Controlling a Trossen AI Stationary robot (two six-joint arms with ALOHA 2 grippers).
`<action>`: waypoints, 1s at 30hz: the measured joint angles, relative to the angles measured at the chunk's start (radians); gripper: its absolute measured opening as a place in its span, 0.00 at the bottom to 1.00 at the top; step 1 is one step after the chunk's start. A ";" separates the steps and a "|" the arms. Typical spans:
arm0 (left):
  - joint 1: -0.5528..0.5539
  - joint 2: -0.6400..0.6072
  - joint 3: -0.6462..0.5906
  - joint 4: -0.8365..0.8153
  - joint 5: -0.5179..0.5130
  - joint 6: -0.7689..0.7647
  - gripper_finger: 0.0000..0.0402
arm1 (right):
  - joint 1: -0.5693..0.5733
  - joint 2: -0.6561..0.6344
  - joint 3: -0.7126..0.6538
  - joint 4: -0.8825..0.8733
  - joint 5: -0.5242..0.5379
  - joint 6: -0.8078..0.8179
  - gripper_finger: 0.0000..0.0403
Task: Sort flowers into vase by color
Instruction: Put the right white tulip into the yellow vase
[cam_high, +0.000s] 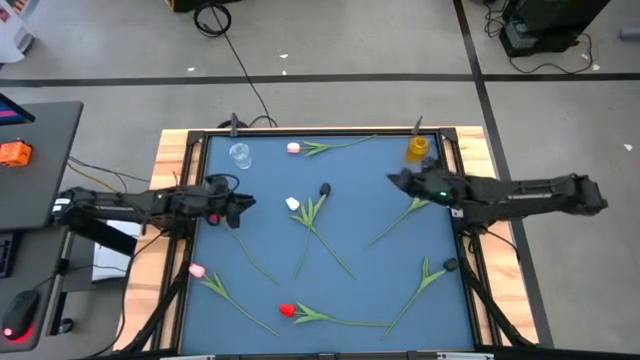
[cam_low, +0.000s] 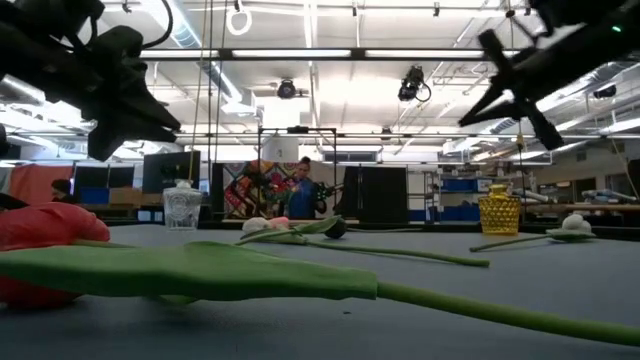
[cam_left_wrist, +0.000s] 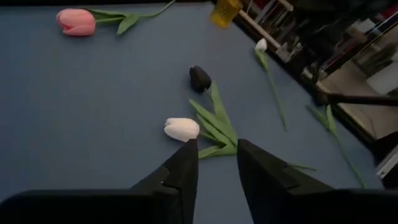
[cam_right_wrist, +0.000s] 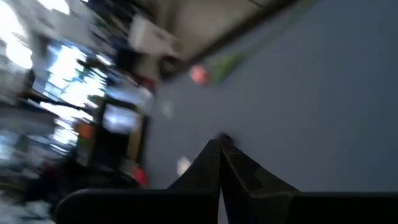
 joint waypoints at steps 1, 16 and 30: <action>0.000 0.014 0.007 0.001 0.000 -0.003 0.30 | 0.000 0.052 0.037 -0.004 -0.030 -0.035 0.04; 0.000 0.222 0.053 -0.002 0.086 -0.009 0.57 | -0.002 0.565 0.349 -0.163 -0.325 0.063 0.43; 0.025 0.224 0.053 -0.168 0.114 -0.049 0.58 | 0.047 0.516 0.367 -0.744 -0.649 0.322 0.39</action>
